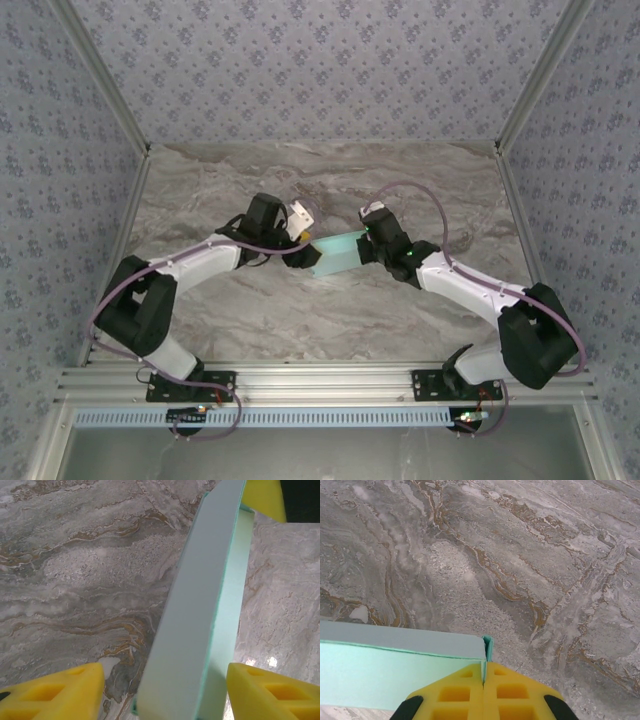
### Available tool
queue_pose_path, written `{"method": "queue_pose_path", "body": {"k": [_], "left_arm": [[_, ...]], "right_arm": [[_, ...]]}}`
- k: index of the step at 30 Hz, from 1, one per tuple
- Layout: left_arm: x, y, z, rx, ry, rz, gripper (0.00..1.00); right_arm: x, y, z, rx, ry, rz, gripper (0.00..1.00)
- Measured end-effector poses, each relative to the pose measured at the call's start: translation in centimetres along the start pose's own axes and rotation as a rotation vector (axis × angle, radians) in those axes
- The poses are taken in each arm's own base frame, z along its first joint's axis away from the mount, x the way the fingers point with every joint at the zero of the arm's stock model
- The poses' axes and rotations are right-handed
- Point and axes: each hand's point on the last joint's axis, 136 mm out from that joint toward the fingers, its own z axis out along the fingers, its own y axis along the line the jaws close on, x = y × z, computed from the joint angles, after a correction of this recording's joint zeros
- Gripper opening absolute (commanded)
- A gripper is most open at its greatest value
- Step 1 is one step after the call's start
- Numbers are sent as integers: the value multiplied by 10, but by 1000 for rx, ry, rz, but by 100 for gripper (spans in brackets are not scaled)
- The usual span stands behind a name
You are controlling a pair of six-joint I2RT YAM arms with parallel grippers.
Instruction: Fold the paper box
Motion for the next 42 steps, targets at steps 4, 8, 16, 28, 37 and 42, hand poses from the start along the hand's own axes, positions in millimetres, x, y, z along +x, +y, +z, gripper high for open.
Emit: {"method": "queue_pose_path", "body": {"k": [4, 8, 16, 28, 37, 42], "left_arm": [[-9, 1, -14, -40, -31, -5, 61], [-21, 5, -32, -110, -63, -10, 52], [-12, 2, -37, -156, -13, -18, 38], [15, -3, -23, -133, 95, -33, 10], [10, 1, -24, -184, 91, -98, 4], [10, -2, -23, -194, 100, -134, 14]], "right_arm": [[0, 0, 0, 2, 1, 0, 0], [0, 0, -1, 4, 0, -1, 0], [0, 0, -1, 5, 0, -1, 0], [1, 0, -1, 10, 4, -5, 0], [1, 0, -2, 16, 4, -4, 0], [1, 0, -2, 21, 4, 3, 0]]}}
